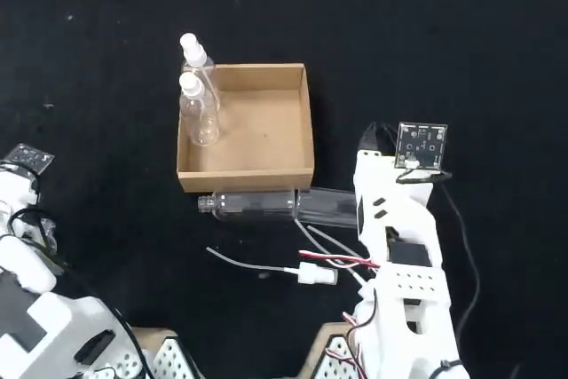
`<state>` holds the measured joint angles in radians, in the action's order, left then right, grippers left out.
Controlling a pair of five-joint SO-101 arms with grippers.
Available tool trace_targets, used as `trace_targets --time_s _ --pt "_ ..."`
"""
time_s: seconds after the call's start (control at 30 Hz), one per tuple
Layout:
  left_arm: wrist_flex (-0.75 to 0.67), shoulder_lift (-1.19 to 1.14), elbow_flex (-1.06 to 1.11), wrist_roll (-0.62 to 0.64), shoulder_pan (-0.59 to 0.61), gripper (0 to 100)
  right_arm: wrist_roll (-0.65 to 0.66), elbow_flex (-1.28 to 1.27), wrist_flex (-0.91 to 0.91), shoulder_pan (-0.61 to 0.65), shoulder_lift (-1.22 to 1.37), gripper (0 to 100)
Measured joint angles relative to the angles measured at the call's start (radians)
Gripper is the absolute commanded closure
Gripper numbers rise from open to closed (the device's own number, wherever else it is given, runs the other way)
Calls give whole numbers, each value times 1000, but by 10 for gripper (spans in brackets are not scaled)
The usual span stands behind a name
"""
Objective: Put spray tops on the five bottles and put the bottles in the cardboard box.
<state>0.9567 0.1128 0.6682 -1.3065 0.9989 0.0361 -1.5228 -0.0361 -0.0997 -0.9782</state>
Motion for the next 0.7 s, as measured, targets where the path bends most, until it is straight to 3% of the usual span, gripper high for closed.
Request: trace_targets --time_s 0.27,0.4,0.53,0.7 --pt "64 2 -64 2 6 971 0 0 0 0 0 973" --pt "75 44 -123 89 55 970 0 0 0 0 0 973" --pt "77 106 -127 281 60 970 0 0 0 0 0 973" --pt "78 209 -127 680 38 970 0 0 0 0 0 973"
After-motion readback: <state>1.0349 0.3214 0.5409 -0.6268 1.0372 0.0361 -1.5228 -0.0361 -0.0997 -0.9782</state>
